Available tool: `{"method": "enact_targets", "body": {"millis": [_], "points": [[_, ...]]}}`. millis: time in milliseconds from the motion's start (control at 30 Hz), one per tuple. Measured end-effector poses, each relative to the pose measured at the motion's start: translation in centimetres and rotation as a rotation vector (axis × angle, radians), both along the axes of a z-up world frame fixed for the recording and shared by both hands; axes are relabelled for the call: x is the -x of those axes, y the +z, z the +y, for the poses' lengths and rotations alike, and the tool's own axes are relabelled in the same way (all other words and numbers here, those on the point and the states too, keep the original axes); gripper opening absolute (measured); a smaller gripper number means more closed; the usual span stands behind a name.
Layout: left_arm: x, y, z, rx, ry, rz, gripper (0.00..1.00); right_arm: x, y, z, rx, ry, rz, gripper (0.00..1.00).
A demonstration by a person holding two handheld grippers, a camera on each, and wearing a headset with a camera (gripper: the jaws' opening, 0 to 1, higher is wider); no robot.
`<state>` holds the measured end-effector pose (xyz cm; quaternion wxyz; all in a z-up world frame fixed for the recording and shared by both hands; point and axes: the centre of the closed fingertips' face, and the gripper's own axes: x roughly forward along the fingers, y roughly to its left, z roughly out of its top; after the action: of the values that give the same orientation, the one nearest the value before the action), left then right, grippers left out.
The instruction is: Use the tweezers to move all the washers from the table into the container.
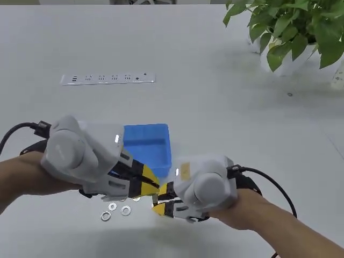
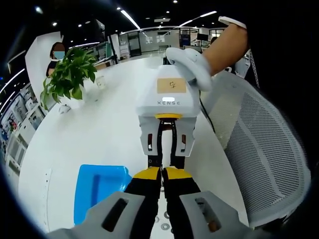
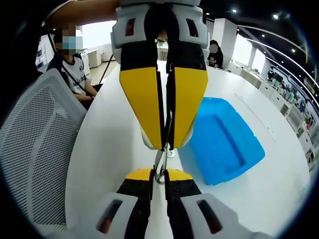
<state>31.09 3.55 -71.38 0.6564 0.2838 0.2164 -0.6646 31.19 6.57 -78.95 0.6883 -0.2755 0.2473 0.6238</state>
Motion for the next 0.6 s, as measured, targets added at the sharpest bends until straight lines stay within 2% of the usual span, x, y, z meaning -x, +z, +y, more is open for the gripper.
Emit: {"method": "enact_targets", "body": {"millis": [333,600], "points": [[0.2,0.1,0.2,-0.005,-0.002,-0.005,0.06,0.1,0.1,-0.1,0.005,0.002,0.0,0.1],[0.3,1.1,0.2,0.009,0.005,-0.018,0.06,0.0,1.0,0.0,0.0,0.002,-0.01,0.1]]}}
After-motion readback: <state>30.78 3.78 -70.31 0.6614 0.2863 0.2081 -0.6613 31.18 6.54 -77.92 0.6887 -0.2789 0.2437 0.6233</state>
